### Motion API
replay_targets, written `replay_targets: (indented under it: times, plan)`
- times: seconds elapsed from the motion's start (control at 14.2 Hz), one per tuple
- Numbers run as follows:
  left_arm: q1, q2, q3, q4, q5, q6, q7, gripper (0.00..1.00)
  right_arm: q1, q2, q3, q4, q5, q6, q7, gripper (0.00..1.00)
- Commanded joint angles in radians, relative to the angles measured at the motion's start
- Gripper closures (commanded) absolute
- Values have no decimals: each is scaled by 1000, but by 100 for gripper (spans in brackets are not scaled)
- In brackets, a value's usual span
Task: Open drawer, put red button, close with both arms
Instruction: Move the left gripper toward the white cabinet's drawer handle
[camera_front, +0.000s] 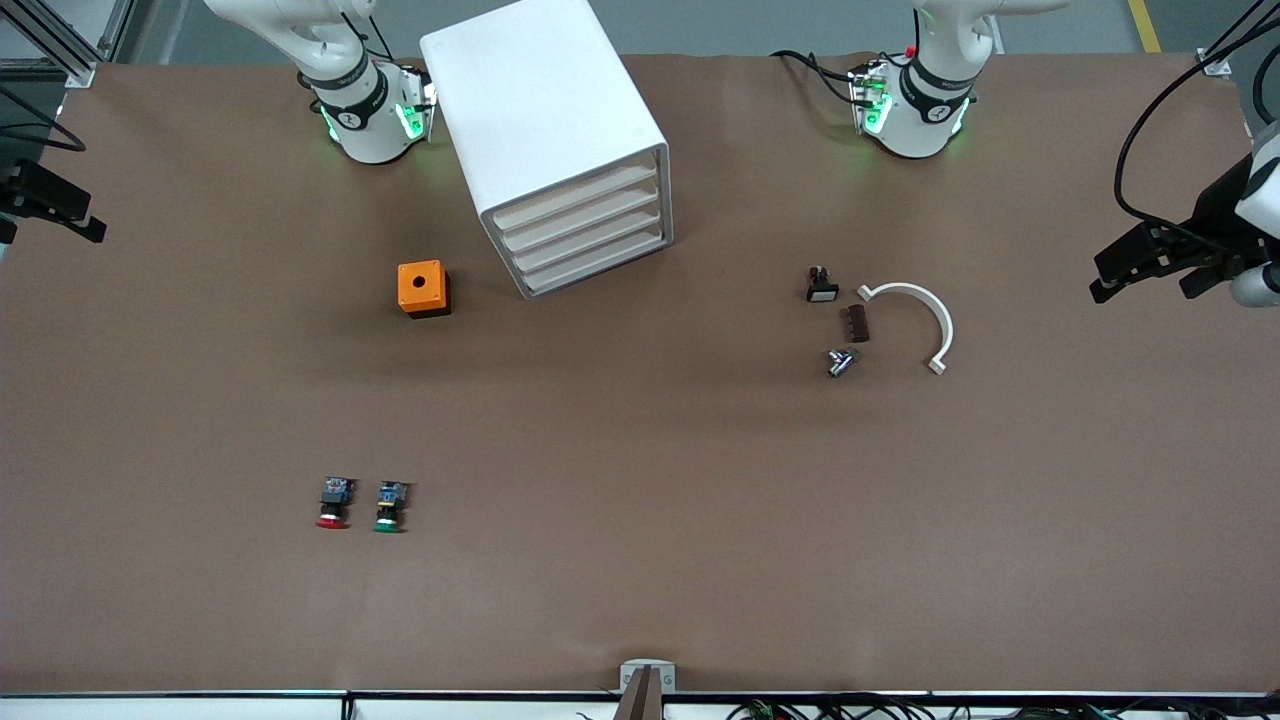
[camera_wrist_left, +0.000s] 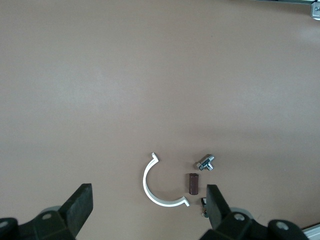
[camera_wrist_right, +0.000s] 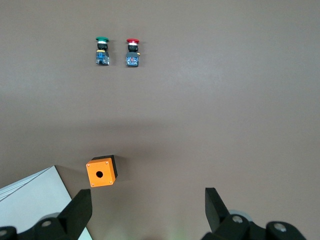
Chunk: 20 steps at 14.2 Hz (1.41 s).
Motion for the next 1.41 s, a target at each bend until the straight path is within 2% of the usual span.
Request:
replay_targets:
  times: [0.0, 0.49, 1.06, 1.2, 1.34]
  plan:
    - [-2, 0, -1, 10, 4, -15, -2, 0, -17, -6, 13, 1, -6, 12, -4, 0]
    - [10, 11, 1, 1, 9, -16, -2, 0, -17, -6, 13, 1, -9, 14, -5, 0]
    - [-13, 221, -4, 2, 8, -15, -6, 0, -17, -5, 13, 1, -21, 14, -7, 0]
    - [-55, 264, -5, 1, 4, -18, -11, 0, -16, -5, 13, 1, -27, 15, -7, 0]
    - [-120, 299, -5, -1, 4, -18, -109, 0, -16, -5, 13, 1, -27, 14, -5, 0]
